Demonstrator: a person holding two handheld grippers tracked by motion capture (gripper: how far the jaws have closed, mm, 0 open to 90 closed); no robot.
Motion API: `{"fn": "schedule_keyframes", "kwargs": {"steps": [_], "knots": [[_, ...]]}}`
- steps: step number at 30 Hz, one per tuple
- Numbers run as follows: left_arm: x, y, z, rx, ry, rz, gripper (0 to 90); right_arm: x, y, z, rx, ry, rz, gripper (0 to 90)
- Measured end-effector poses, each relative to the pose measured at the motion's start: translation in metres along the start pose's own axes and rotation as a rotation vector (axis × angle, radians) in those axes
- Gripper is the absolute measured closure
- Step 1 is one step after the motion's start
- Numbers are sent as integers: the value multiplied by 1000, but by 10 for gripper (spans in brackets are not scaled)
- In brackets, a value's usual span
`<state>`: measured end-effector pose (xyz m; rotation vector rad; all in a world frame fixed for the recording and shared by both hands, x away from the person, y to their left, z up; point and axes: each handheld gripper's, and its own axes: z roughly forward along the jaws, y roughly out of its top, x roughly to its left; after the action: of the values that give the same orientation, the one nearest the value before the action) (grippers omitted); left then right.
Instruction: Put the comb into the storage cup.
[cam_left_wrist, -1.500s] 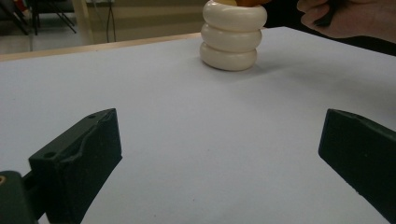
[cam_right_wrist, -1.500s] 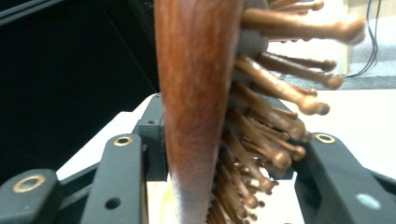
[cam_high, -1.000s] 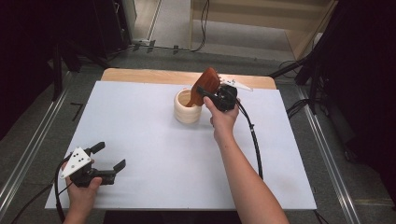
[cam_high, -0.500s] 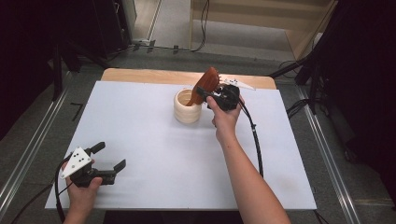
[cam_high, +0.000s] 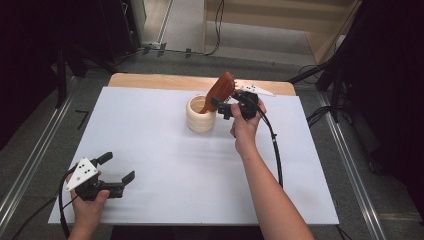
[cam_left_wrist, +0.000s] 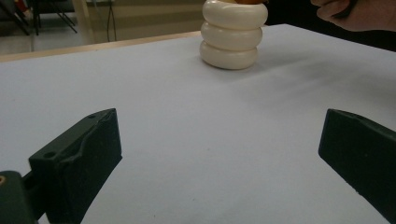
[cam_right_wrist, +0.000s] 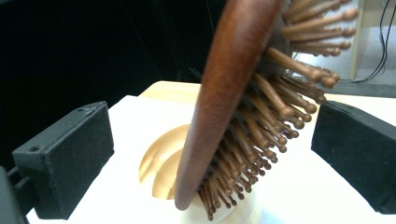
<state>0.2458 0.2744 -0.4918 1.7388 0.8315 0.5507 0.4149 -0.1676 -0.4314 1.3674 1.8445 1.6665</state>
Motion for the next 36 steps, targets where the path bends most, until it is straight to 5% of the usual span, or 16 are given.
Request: {"fn": "schedule_keyframes", "kwargs": {"steps": [36], "knots": [[0, 0, 0, -1, 3, 1, 0, -3, -12, -49, -34, 13, -98, 0]]}}
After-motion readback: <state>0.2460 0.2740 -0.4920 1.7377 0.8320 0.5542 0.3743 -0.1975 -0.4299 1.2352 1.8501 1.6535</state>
